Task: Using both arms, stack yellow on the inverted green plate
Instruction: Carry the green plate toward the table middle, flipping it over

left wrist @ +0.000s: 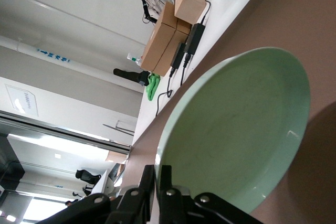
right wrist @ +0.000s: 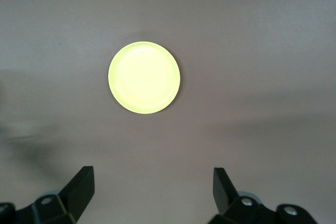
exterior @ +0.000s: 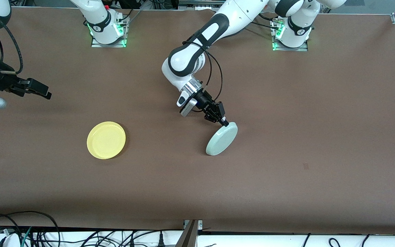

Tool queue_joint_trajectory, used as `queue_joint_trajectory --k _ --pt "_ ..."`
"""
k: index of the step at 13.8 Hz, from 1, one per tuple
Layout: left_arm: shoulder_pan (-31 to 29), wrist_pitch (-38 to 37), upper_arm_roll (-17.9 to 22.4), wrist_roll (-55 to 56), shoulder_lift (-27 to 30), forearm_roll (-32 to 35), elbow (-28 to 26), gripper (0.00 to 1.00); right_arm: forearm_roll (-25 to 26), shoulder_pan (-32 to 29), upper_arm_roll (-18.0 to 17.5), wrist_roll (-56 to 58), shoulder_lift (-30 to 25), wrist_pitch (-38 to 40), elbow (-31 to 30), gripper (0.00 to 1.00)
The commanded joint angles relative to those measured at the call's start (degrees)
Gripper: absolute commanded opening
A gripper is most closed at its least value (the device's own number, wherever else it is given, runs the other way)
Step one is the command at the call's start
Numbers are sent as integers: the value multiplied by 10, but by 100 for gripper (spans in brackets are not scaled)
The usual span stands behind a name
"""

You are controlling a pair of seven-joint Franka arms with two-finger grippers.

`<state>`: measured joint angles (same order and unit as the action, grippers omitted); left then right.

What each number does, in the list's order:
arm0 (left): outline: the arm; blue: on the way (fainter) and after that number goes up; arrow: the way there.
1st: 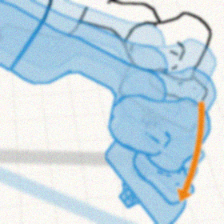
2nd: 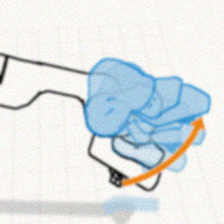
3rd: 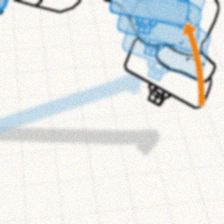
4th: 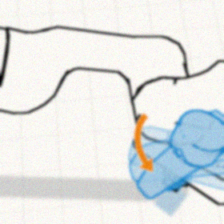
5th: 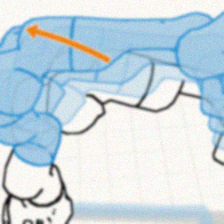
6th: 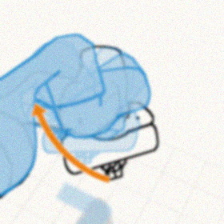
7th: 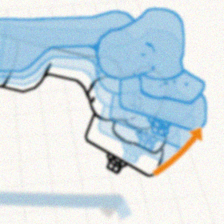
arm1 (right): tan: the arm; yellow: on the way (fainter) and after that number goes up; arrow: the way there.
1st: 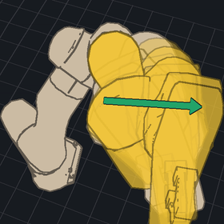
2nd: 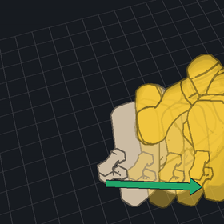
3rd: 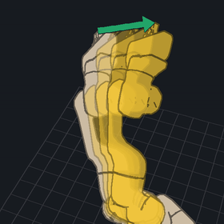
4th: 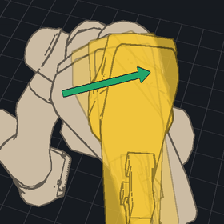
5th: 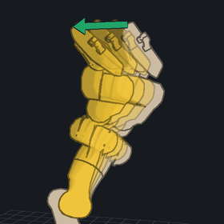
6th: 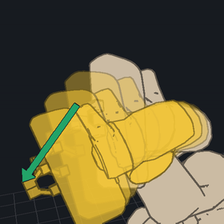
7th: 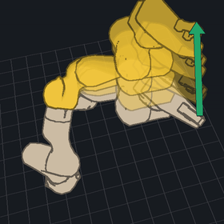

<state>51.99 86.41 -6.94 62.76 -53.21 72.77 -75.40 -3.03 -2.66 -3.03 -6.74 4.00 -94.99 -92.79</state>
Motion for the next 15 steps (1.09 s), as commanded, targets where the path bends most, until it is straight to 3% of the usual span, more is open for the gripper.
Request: queue_joint_trajectory --k 1,5,6,12,15 --pt "4 17 1 -7 -11 -57 42 47 3 -2 -2 -7 6 8 11 100" --pt "0 103 1 19 -9 -183 70 96 3 -2 -2 -7 7 8 11 100" --pt "-2 137 2 58 -8 -216 71 100 3 -2 -2 -7 7 8 11 100" --pt "-44 324 2 139 -4 -363 64 100 3 -2 -2 -7 7 8 11 100" --pt "-69 431 1 143 -2 -373 33 100 3 -2 -2 -7 7 8 11 100"
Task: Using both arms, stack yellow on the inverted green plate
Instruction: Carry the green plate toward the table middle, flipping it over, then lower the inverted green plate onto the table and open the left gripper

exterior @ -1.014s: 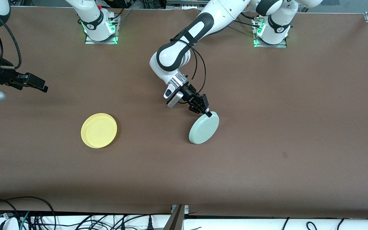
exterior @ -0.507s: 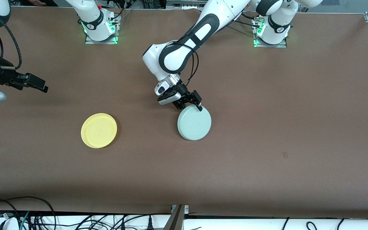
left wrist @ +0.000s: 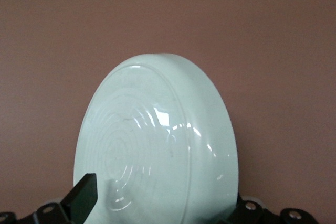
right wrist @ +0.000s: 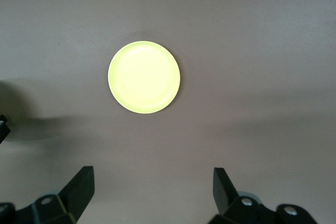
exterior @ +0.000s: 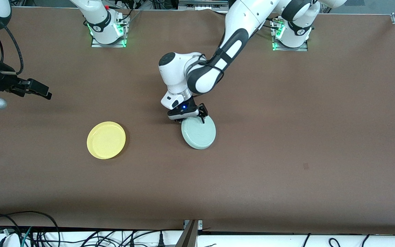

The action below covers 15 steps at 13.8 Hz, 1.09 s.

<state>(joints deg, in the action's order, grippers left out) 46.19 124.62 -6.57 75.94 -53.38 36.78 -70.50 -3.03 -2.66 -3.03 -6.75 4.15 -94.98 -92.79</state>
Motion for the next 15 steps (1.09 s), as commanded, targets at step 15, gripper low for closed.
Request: queue_joint_trajectory --k 15 --pt "-185 121 -145 -23 11 -42 -48 100 7 -20 0 1 25 -3 13 100"
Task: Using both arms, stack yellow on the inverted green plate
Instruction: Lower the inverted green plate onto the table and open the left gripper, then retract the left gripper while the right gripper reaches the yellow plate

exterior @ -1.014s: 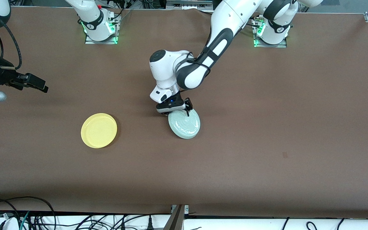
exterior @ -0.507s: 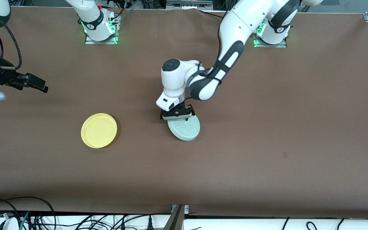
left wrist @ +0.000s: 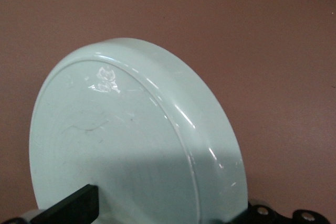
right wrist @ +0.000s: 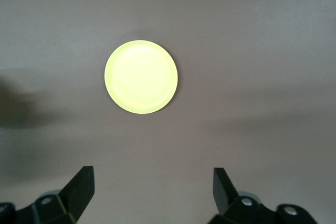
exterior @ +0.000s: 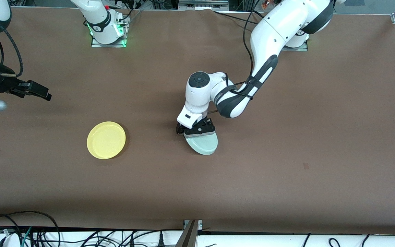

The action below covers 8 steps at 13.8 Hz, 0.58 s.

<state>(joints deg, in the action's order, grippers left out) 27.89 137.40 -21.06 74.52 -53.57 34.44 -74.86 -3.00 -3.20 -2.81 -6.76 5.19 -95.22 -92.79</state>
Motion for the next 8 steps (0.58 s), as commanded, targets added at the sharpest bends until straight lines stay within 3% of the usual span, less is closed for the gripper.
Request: queue_joint_trajectory --k 1,4,8 --pt "-2 -44 -1 -13 13 -12 14 100 8 -19 -3 1 20 -5 14 100" --pt "9 -194 -1 -98 13 -16 78 100 11 -30 0 2 35 -9 12 100" --pt "-1 -188 -6 -57 12 -50 85 100 17 -28 0 3 61 15 7 100"
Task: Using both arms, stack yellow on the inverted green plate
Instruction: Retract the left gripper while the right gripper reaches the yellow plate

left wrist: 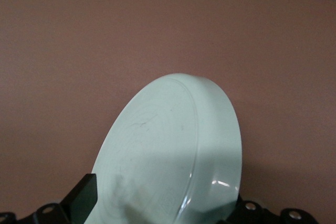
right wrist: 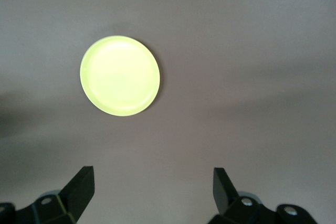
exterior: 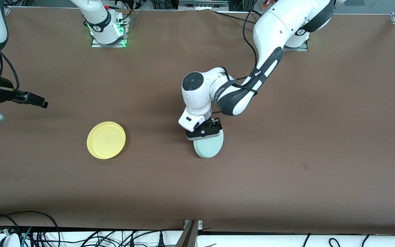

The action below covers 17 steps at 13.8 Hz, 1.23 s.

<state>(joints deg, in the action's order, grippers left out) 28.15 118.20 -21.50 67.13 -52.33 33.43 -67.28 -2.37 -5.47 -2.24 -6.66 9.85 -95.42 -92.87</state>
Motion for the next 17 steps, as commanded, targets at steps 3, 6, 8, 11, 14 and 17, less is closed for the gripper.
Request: queue_joint_trajectory --k 3,6,8,11,14,17 --pt "-13 97 -1 42 -3 -89 -3 100 10 -5 -6 16 49 -3 -2 100" --pt "-21 107 1 -17 -1 -98 -11 100 7 -2 -9 22 68 -106 -65 100" --pt "-27 99 -1 -18 4 -100 -10 100 4 -2 -11 23 88 -139 -80 100" --pt "-59 43 -2 -58 48 -100 -13 100 -1 -2 -12 27 122 -164 -80 100" --pt "-100 -20 2 -127 122 -148 -35 100 -4 -1 -14 27 147 -182 -80 100" --pt "-158 -75 43 -295 204 -250 -73 100 -18 -1 -24 26 170 -229 -95 100"
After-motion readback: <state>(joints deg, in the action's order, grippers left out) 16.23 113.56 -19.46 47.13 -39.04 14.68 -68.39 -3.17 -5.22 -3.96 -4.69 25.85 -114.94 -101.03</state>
